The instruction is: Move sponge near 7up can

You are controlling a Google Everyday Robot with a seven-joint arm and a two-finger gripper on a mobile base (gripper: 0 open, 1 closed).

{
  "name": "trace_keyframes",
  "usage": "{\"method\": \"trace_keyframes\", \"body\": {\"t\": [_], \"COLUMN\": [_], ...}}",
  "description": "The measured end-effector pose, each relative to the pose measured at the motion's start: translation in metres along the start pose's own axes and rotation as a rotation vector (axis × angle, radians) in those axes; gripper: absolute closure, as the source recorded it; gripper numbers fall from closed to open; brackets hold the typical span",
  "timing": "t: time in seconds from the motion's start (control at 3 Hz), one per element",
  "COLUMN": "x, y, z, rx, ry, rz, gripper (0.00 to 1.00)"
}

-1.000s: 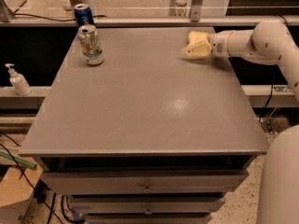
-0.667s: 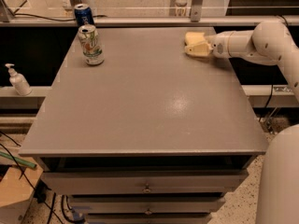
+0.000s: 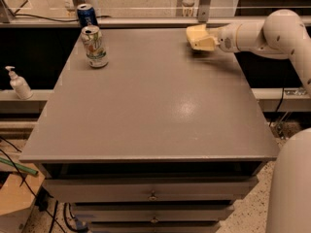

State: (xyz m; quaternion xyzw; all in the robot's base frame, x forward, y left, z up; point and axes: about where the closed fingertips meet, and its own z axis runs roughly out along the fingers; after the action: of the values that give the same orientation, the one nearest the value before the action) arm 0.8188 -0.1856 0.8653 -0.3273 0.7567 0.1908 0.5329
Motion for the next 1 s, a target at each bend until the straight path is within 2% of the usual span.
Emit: {"method": "trace_keyframes", "body": {"t": [0.33,0.67,1.0], "x": [-0.051,-0.05,-0.056], "y": [0.031,0.035,0.049], "z": [-0.008,-0.006,0.004], "rx": [-0.086,-0.102,-0.149], "ry": [-0.065,-0.061,-0.08], "rz": [-0.104,-0.111,-0.108], "gripper": [1.0,1.0,1.0]}}
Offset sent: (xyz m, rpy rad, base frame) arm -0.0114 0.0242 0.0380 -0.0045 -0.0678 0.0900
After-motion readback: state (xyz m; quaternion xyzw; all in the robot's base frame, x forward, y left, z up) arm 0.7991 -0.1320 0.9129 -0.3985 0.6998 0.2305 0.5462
